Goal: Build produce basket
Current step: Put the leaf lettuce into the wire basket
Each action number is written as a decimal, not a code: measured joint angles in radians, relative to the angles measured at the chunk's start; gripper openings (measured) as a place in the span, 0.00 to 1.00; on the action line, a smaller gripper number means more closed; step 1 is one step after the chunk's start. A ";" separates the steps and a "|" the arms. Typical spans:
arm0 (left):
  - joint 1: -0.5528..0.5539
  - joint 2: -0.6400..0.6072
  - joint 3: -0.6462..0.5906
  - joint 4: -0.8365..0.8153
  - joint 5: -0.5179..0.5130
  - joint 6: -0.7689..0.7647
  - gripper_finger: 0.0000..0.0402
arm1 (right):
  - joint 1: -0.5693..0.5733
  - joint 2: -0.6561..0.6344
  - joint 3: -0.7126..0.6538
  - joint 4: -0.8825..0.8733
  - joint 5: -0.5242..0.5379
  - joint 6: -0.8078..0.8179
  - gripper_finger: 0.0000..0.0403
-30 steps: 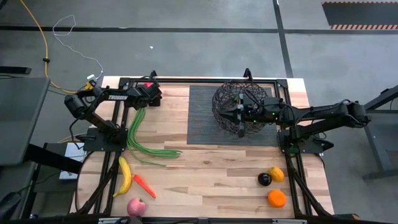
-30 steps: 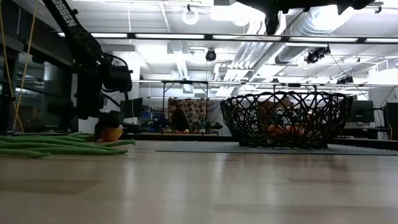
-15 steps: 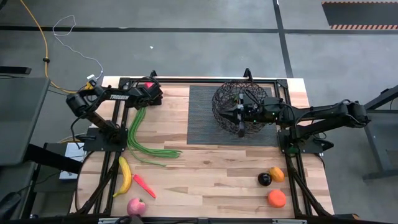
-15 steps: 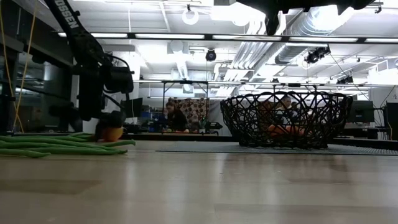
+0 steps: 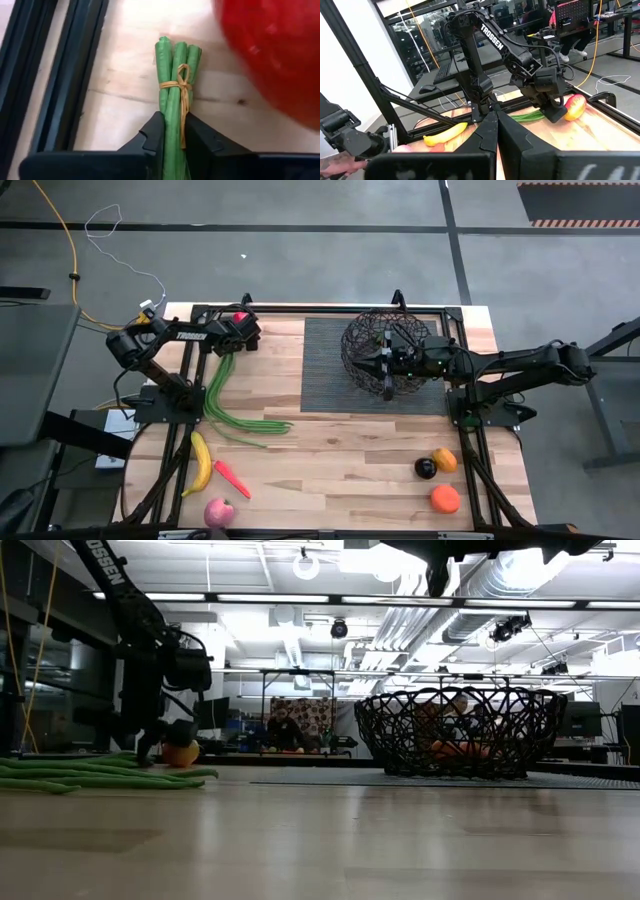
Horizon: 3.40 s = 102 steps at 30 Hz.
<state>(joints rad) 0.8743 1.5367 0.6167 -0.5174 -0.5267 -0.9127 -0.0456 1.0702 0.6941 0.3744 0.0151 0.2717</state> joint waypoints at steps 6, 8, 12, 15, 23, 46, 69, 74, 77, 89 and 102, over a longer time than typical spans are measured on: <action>-0.019 -0.115 -0.002 -0.030 -0.028 0.069 0.10 | 0.000 0.000 0.000 0.000 0.000 0.000 0.00; -0.028 -0.168 -0.002 -0.053 -0.049 0.082 0.10 | 0.000 0.000 0.000 0.000 0.000 0.000 0.00; -0.056 -0.293 -0.001 -0.108 -0.089 0.091 0.10 | 0.000 0.000 0.000 0.000 0.000 -0.002 0.00; -0.084 -0.403 -0.001 -0.121 -0.108 0.141 0.10 | 0.000 0.000 0.000 0.000 -0.004 -0.002 0.00; -0.218 -0.739 0.001 -0.007 -0.029 0.299 0.10 | 0.015 0.000 0.000 0.011 -0.042 0.016 0.00; -0.641 -0.644 0.567 0.228 0.007 0.748 0.04 | 0.022 0.032 0.256 -0.334 0.105 -0.093 0.23; -0.734 -0.499 0.785 0.531 0.332 0.897 0.04 | 0.035 0.211 0.546 -0.446 0.052 -0.122 0.69; -0.734 -0.470 0.785 0.540 0.404 0.846 0.04 | 0.033 0.274 0.637 -0.513 -0.012 -0.123 0.69; -0.734 -0.449 0.785 0.561 0.446 0.818 0.04 | 0.033 0.315 0.698 -0.544 -0.058 -0.150 0.69; -0.734 -0.397 0.784 0.651 0.605 0.749 0.04 | 0.033 0.429 0.892 -0.703 -0.076 -0.269 0.69; -0.723 -0.328 0.784 0.726 0.612 0.743 0.04 | 0.035 0.503 0.904 -0.651 -0.122 -0.226 0.69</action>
<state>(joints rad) 0.1509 1.2086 1.4010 0.2087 0.0857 -0.1695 -0.0101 1.5732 1.5978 -0.2764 -0.1066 0.0454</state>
